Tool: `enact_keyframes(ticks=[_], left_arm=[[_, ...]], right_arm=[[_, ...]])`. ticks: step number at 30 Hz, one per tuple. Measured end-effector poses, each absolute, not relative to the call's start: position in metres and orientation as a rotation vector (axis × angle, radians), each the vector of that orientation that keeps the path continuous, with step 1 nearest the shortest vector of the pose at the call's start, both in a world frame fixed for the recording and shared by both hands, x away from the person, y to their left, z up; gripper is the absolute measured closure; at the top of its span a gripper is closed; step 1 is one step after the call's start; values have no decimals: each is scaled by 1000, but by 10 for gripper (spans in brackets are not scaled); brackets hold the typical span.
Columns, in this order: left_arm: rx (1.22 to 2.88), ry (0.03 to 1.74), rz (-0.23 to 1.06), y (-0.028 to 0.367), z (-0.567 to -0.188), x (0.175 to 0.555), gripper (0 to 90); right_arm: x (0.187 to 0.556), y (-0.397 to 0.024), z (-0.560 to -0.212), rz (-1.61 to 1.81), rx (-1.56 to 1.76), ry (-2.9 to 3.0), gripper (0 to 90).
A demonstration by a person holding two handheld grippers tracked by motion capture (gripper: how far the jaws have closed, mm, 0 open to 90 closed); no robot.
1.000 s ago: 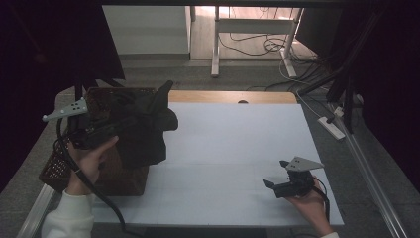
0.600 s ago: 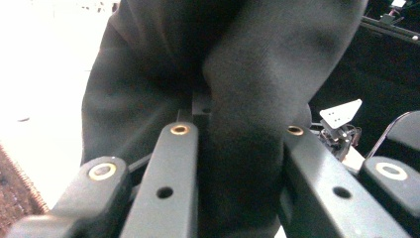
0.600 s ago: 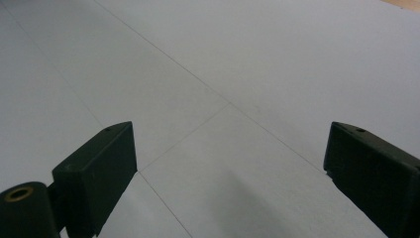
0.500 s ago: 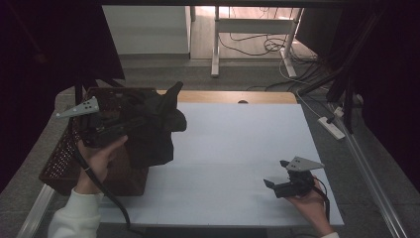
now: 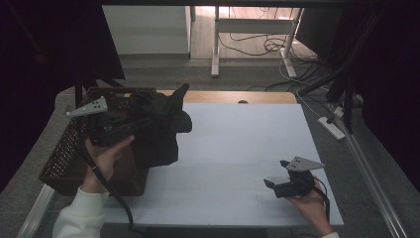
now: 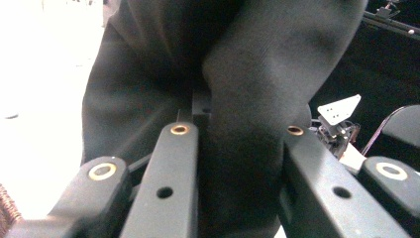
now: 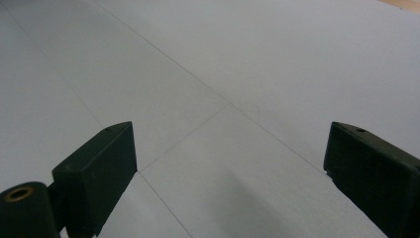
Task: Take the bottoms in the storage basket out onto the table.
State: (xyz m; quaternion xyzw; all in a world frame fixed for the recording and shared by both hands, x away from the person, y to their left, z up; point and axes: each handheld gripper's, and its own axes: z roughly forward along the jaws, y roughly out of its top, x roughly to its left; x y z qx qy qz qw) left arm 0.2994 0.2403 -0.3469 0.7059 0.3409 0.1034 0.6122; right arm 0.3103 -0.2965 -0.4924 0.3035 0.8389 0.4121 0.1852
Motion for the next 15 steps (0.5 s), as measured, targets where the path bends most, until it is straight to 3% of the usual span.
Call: enact_keyframes(ticks=[15], left_arm=[[1653, 774, 227, 223, -350, 306, 786]], right_arm=[[310, -297, -492, 1162, 852, 2363, 61]])
